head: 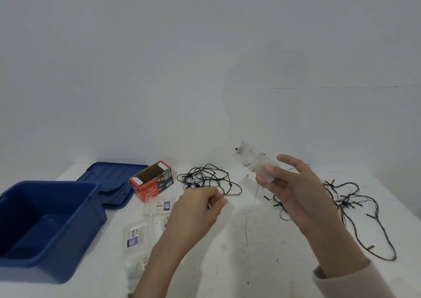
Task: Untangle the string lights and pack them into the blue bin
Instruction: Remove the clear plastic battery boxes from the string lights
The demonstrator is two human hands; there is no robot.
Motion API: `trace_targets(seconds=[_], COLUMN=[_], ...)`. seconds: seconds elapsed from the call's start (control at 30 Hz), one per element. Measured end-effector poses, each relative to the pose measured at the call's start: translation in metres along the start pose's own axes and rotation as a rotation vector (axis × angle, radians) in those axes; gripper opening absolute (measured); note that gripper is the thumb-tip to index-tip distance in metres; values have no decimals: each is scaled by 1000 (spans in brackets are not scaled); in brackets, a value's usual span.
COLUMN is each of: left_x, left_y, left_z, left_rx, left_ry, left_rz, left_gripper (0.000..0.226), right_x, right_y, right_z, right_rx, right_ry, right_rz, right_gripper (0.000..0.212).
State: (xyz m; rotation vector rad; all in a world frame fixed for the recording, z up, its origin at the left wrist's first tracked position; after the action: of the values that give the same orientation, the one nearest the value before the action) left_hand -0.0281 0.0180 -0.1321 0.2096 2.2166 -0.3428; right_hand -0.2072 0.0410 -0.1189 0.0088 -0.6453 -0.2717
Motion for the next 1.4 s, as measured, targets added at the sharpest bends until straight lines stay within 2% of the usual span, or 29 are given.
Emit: trace_targets(seconds=[0.17, 0.3, 0.43, 0.53, 0.6, 0.67, 0.73, 0.83, 0.93, 1.03, 1.13, 1.23, 1.4], left_x=[-17, -44, -56, -58, -53, -50, -45, -34, -23, -17, -9, -6, -8], left_y=[21, 32, 24, 14, 8, 4, 3, 9, 15, 18, 19, 20, 23], left_z=[-28, -58, -65, -56, -43, -28, -16, -2, 9, 16, 17, 16, 34], left_rx=[122, 413, 569, 600, 550, 400, 238, 67, -43, -92, -121, -134, -209], left_ry=[-191, -377, -469, -488, -282, 133, 468, 706, 850, 866, 883, 899, 791], left_rz=[4, -207, -226, -170, -43, 68, 72, -49, -175, -258, -164, -77, -133], left_gripper=[18, 26, 27, 28, 25, 13, 16, 26, 22, 12, 27, 30, 15], right_x=[11, 24, 42, 47, 46, 45, 47, 49, 46, 42, 40, 41, 39], right_y=[4, 7, 13, 19, 23, 24, 23, 18, 13, 10, 9, 10, 0], right_z=[-2, 0, -12, -23, -28, -30, -33, -46, -64, -77, -79, -77, -83], right_rx=[-199, -374, -356, -211, -64, 40, 103, 172, 222, 224, 153, 59, 87], right_ry=[193, 601, 885, 883, 761, 584, 369, 85, -88, -170, -156, -58, 169], right_rz=[10, 56, 322, 550, 666, 710, 713, 621, 458, 324, 252, 264, 360], right_gripper=[29, 35, 39, 38, 40, 42, 50, 57, 56, 59, 41, 33, 47])
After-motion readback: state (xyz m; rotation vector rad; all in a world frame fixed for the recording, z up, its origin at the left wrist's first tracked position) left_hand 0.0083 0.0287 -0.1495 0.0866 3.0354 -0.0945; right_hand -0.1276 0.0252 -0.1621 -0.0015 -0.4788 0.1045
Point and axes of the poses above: each hand's wrist, its own y-axis away from the middle knuckle, its own x-axis out of the palm, z = x × y, the point moved 8 cm from there along -y, towards the middle knuckle, and after that the axes turned 2 degrees about -y, right-handed, at the moved point
